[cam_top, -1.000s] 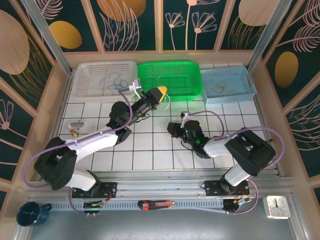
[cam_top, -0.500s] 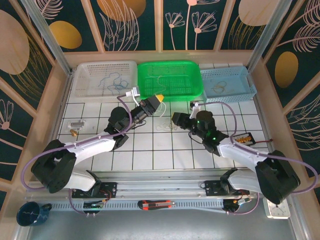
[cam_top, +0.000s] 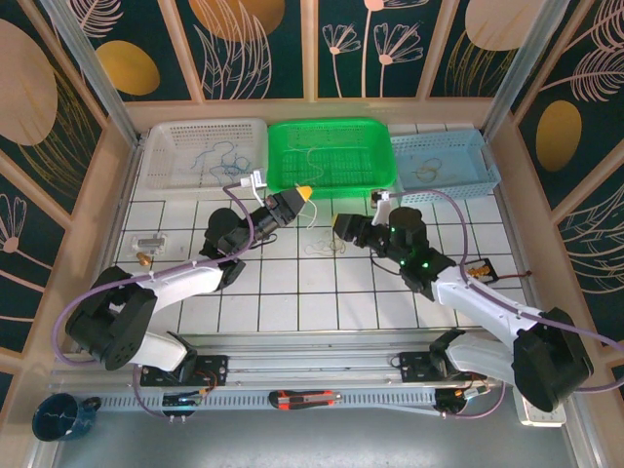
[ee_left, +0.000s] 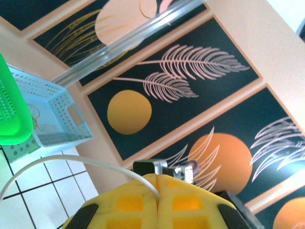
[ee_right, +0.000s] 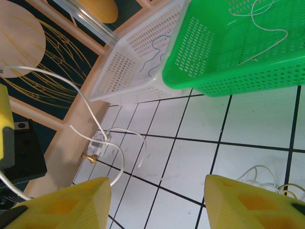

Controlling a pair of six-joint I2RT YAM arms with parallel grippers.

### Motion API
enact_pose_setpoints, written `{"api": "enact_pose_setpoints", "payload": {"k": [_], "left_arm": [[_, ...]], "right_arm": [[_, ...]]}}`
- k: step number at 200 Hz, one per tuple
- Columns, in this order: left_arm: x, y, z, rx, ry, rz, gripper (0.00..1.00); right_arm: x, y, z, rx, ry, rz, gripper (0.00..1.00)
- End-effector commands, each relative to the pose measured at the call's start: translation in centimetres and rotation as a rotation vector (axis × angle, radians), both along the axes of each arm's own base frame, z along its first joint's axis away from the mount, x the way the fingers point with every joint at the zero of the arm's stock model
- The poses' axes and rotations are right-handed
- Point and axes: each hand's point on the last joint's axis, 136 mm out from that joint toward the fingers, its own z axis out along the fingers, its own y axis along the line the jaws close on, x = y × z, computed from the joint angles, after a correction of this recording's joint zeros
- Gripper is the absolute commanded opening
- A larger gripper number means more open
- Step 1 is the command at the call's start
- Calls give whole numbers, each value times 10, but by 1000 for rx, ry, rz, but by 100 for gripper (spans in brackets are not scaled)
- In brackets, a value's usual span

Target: Untangle the cables

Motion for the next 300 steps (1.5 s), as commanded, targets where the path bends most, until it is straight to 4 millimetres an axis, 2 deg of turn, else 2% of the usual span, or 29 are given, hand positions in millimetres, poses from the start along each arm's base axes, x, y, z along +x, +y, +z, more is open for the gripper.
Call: {"api": "enact_pose_setpoints", "payload": {"k": [1,27,30,39,64,97,135,190,193,220,300], "left_arm": [[-17,-2,18,18,-141,-85,0],[-24,-3,17,56,-183,-146,0],[-24,-3,16,60,-184,-154,0],[-27,-5,17,71,-202,-170,0],[-19,-3,12,101,-185,-130,0],[-17,-3,18,68,-195,-128,0],[-14,-5,20,50,-201,-132,0],[-12,-8,22,40,-205,-139,0],[-12,-8,23,38,-206,-139,0],[-12,-9,23,35,-206,-143,0],[-14,-7,22,9,-199,-150,0]], "right_arm": [[5,-5,22,8,-43,2,54],[6,-6,29,24,-49,22,54],[11,-14,30,25,-50,2,54],[12,-16,31,39,-48,11,54],[10,-13,33,67,-42,55,55],[4,-2,21,117,18,123,55],[0,12,17,187,61,186,56],[-3,41,12,223,102,286,56],[-7,47,12,223,107,306,56],[-12,61,7,236,124,347,55],[-11,74,14,291,134,390,46]]}}
